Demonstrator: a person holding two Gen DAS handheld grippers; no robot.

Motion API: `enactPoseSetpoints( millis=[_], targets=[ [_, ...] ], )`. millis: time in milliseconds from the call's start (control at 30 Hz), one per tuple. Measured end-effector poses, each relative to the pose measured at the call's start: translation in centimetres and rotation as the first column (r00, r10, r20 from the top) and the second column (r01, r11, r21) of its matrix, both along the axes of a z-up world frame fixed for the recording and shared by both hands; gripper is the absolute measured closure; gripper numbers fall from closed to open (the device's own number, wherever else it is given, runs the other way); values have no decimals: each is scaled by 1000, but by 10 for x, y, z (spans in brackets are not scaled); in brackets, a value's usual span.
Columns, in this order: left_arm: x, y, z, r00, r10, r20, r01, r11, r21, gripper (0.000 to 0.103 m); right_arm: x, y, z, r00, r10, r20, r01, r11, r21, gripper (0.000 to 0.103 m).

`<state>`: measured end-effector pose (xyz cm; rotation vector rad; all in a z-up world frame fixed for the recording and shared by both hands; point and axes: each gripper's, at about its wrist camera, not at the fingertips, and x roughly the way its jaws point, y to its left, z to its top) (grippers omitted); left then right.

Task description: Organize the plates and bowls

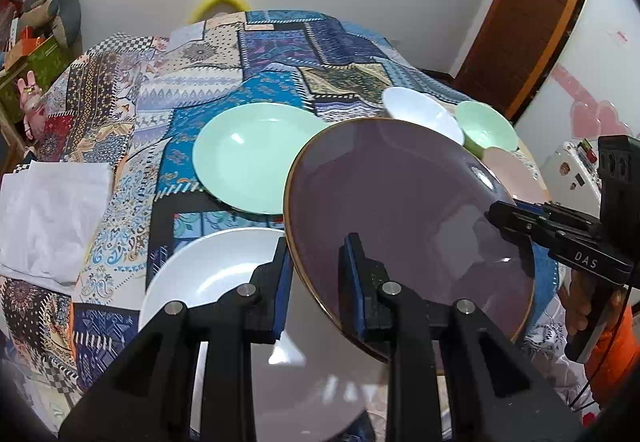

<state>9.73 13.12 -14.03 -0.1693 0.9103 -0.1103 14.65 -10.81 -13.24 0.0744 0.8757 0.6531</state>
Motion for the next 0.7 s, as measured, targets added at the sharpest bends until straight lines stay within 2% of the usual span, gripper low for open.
enactPoseSetpoints(
  millis=[367, 700],
  targets=[
    [-19, -33, 4, 1000, -23, -3, 22, 1000, -17, 78, -20, -33, 0, 999, -33, 18, 33, 999, 23, 81],
    [-29, -55, -10, 998, -47, -44, 46, 998, -36, 78, -29, -52, -10, 999, -53, -3, 53, 998, 30, 81]
  ],
)
